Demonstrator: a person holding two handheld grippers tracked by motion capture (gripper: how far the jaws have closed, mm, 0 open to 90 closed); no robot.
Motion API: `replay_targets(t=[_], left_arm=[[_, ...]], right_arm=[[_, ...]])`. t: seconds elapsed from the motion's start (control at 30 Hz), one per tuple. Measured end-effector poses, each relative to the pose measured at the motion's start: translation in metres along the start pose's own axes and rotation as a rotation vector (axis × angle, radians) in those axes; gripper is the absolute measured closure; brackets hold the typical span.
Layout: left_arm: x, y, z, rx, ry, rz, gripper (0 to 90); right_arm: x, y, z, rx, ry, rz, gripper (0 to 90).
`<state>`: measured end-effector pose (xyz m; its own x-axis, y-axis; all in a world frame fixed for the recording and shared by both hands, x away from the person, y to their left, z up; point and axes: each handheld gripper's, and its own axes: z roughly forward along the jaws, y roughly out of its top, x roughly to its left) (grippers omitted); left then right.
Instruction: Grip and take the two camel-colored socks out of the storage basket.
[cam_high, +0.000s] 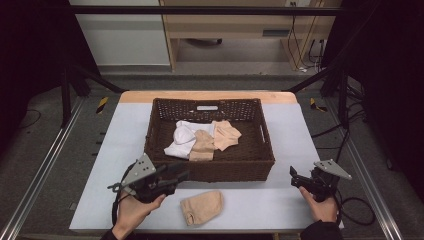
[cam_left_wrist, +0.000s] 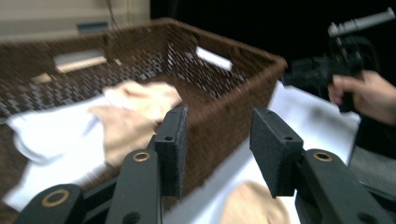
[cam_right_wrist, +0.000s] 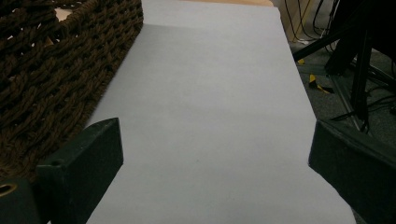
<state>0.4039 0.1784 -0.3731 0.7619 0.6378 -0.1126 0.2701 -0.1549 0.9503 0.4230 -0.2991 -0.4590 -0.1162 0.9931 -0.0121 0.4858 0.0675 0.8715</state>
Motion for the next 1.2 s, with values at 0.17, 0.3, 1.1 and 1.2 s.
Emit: replay_targets(t=[0.17,0.3,1.1,1.2], left_arm=[[0.012,0.026,0.008,-0.018,0.037,0.007,54.3],[0.024,0.042,0.021,-0.01,0.083,0.027,52.5],[0.087,0.08,0.111,0.011,0.244,-0.008,51.3],[0.095,0.075,0.129,0.032,0.286,0.006,51.3]], right_arm=[[-0.001,0.001,0.0,-0.005,0.0,0.004,3.3],[-0.001,0.001,0.0,-0.009,0.001,0.005,3.2],[-0.001,0.0,0.003,0.001,0.0,-0.008,3.3],[-0.001,0.0,0.003,0.001,0.004,-0.007,3.4]])
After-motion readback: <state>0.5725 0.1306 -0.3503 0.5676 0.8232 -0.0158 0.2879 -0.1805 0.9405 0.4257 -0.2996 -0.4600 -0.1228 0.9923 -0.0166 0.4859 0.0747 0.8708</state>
